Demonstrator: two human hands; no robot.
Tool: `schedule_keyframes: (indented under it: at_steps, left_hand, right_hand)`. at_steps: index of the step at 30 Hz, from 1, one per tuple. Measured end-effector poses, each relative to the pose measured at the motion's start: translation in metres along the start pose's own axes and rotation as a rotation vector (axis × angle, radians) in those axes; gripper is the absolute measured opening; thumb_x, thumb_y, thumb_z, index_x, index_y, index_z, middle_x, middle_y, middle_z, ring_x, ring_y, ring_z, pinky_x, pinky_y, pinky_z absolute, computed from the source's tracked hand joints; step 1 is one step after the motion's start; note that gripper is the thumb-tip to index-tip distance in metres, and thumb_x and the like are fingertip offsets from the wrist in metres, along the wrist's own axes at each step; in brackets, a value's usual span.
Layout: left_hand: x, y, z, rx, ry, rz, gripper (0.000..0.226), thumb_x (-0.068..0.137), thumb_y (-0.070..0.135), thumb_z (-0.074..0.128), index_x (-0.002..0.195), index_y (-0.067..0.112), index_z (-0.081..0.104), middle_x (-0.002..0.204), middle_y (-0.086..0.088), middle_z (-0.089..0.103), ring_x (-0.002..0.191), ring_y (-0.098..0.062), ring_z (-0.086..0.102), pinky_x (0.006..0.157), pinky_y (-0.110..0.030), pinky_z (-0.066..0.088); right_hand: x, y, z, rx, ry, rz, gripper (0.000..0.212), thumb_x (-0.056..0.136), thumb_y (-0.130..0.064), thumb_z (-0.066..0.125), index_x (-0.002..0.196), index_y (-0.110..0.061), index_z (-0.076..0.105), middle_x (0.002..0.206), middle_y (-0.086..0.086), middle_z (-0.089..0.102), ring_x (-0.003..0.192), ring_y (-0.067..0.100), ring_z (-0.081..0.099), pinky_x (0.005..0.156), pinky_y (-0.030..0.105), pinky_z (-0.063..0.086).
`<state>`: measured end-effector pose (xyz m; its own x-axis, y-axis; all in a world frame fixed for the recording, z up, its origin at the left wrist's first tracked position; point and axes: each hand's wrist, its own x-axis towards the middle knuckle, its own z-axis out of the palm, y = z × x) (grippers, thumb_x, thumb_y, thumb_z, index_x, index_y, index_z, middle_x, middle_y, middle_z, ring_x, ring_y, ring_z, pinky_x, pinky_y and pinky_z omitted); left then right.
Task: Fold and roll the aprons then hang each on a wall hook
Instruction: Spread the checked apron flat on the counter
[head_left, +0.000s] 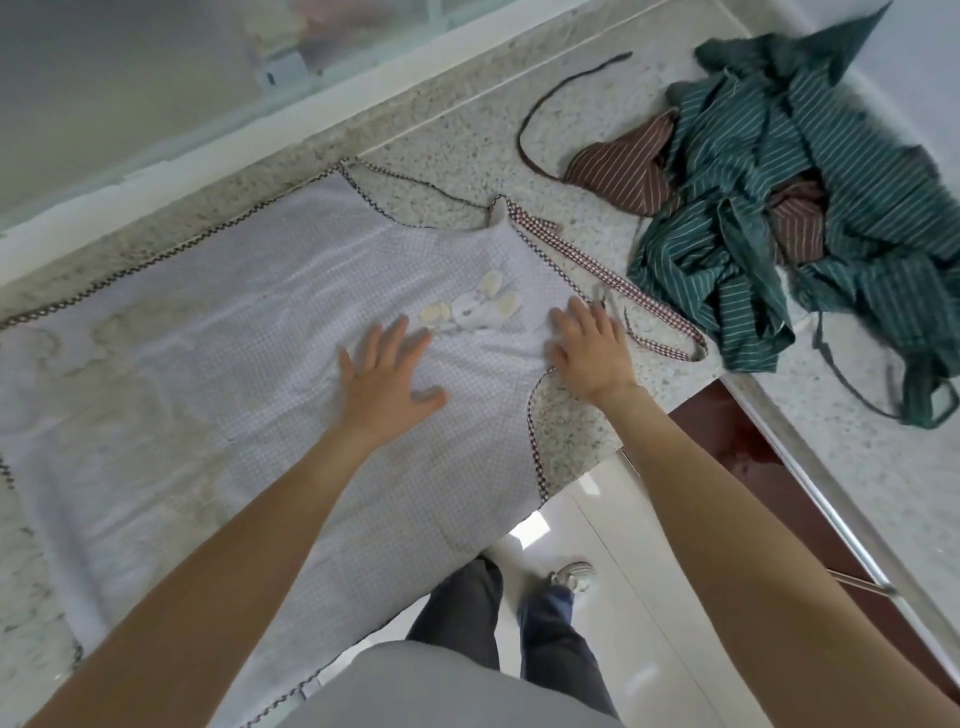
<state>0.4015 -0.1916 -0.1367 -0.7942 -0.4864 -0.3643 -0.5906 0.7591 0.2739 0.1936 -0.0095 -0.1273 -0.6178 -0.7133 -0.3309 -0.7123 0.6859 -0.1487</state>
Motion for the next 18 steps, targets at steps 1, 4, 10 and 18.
schedule_keyframes:
  at_steps: [1,4,10,18]
  left_hand:
    - [0.002,0.0,0.002,0.005,-0.04,-0.028,0.086,0.079,0.072,0.045,0.147,0.038,0.004,0.156,0.007,-0.014,0.142,-0.022,-0.018,0.11,-0.06,-0.008]
    - [0.005,-0.003,0.008,0.017,-0.082,-0.025,0.092,0.075,0.075,0.047,0.147,0.04,0.002,0.155,0.007,-0.017,0.141,-0.024,-0.022,0.11,-0.062,-0.008]
    - [-0.008,-0.004,0.011,-0.112,0.114,0.094,0.072,0.082,0.057,0.055,0.144,0.032,0.028,0.156,0.002,0.011,0.144,-0.023,-0.001,0.113,-0.057,-0.001]
    - [-0.135,-0.015,0.038,-0.197,0.388,0.115,0.038,0.082,0.05,0.053,0.096,0.016,0.062,0.096,0.003,0.062,0.09,-0.016,0.055,0.081,-0.028,0.044]
  right_hand:
    - [-0.006,0.003,0.003,-0.011,-0.017,0.046,0.051,0.1,-0.034,0.03,0.148,-0.021,0.018,0.158,0.006,0.008,0.145,0.03,0.001,0.116,0.051,0.008]
    - [-0.031,0.009,0.012,-0.044,-0.035,0.139,0.053,0.101,-0.04,0.025,0.15,-0.025,0.012,0.158,0.004,0.005,0.144,0.033,0.0,0.115,0.053,0.007]
    - [-0.059,0.0,0.008,0.116,0.212,-0.091,0.056,0.094,-0.036,0.032,0.144,-0.011,0.033,0.149,0.012,0.034,0.14,0.033,0.025,0.115,0.05,0.018]
    - [-0.132,-0.055,0.073,-0.006,0.155,-0.823,0.041,0.067,-0.036,0.079,0.099,-0.018,0.06,0.095,0.003,0.059,0.088,0.023,0.053,0.085,0.032,0.032]
